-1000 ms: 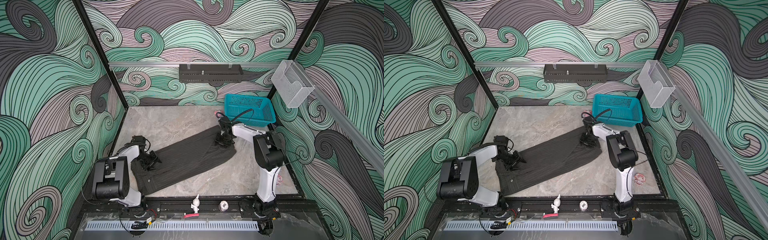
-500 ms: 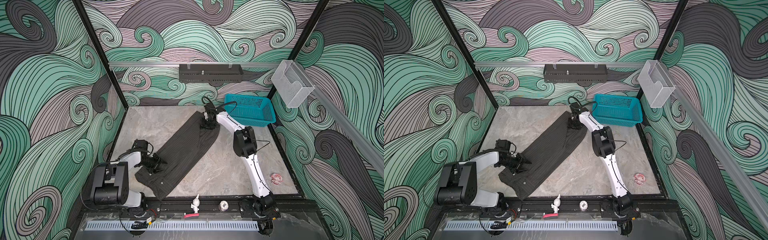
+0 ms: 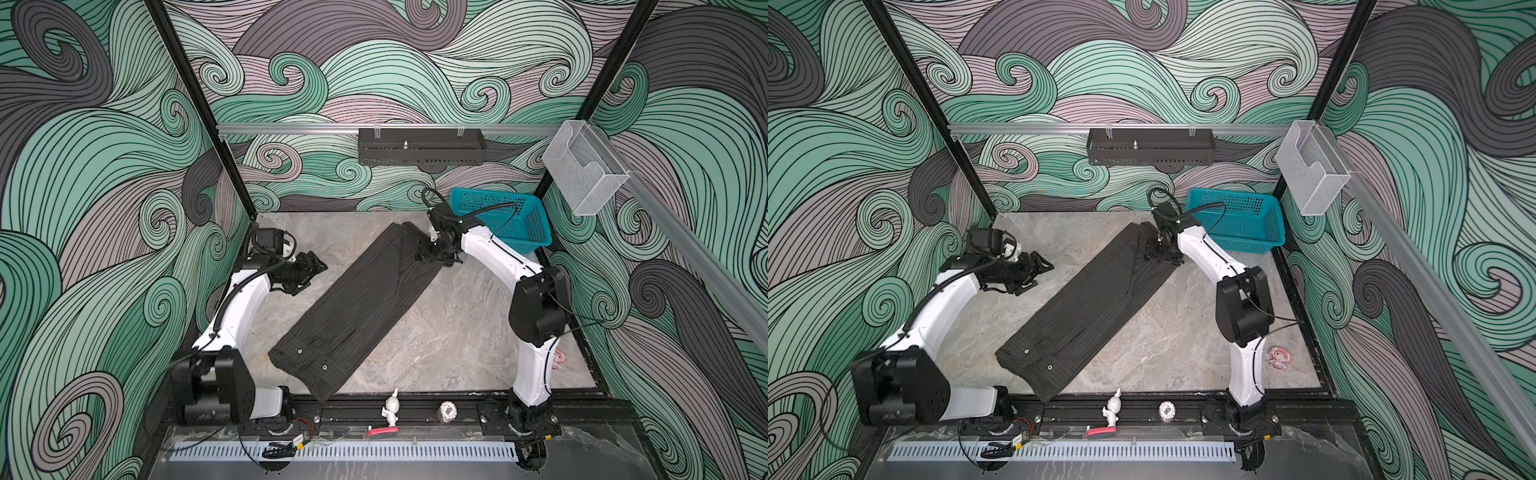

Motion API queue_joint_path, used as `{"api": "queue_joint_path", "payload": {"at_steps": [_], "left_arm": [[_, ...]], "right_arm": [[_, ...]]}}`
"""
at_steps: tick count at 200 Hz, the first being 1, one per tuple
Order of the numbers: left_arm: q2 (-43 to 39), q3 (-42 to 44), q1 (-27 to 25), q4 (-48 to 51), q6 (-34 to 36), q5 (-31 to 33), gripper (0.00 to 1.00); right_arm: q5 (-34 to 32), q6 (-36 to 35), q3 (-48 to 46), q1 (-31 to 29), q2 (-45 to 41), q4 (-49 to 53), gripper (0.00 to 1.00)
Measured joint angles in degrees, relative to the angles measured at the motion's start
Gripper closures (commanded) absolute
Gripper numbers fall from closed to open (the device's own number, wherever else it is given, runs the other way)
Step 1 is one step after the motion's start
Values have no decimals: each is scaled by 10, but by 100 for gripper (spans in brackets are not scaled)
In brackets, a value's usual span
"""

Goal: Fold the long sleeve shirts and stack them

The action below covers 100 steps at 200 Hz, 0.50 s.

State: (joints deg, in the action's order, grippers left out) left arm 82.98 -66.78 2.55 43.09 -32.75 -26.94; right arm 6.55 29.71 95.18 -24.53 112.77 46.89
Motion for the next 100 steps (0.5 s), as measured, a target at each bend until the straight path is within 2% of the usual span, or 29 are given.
{"api": "queue_joint_path", "payload": {"at_steps": [20,43,65,100], "left_arm": [[85,3,4,15,30,12,22],[128,47,4,38,48,26,22],[138,80,5,47,56,30,23],[142,130,4,34,58,12,29]], "right_arm": [[13,21,-73,0,13,-27,25],[27,31,-100,0,58,-42,25],[47,20,-63,1,75,-62,27],[77,-27,50,1,156,-62,32]]}}
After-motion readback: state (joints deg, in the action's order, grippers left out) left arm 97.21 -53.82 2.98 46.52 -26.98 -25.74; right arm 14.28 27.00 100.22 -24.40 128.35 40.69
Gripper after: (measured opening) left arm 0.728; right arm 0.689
